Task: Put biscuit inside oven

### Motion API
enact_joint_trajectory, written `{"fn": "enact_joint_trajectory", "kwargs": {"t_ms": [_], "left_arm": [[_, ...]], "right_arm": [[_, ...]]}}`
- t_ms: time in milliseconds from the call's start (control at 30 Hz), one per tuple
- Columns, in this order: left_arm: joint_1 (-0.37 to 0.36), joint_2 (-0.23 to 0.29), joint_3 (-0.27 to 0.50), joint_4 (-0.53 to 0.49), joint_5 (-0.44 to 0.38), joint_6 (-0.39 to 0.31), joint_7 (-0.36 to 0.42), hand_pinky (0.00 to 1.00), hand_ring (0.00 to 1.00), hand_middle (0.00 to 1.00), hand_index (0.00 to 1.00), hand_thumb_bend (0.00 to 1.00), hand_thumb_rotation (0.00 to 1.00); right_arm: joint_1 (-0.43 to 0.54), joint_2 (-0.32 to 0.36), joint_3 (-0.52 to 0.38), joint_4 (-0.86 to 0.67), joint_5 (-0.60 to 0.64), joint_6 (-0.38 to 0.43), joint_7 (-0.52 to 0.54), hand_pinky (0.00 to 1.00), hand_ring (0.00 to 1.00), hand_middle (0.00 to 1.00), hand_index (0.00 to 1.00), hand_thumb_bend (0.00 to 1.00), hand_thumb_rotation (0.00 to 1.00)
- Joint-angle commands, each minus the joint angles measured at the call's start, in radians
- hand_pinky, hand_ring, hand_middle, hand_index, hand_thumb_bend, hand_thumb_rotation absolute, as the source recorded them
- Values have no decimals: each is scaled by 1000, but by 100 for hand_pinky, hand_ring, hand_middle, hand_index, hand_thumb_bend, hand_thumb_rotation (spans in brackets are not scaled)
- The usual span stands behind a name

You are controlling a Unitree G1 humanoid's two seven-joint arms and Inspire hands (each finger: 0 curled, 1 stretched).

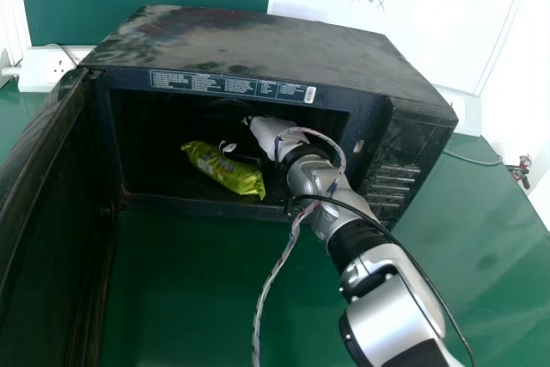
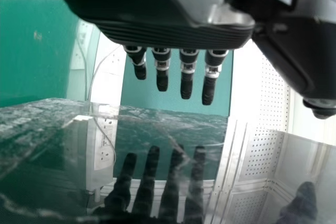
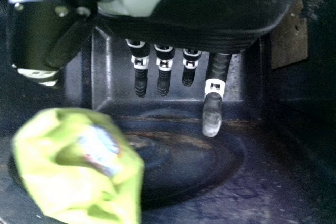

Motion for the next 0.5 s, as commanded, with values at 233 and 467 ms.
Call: {"fn": "enact_joint_trajectory", "kwargs": {"t_ms": [233, 467], "left_arm": [[12, 4, -2, 8, 20, -15, 1, 64, 79, 91, 92, 80, 100], [9, 4, 0, 13, 14, -14, -3, 56, 77, 92, 91, 79, 100]], "right_arm": [[24, -41, -7, -31, 14, -42, -36, 24, 79, 87, 90, 78, 52], [75, -89, -32, -87, 46, -99, -54, 24, 75, 85, 86, 76, 50]]}}
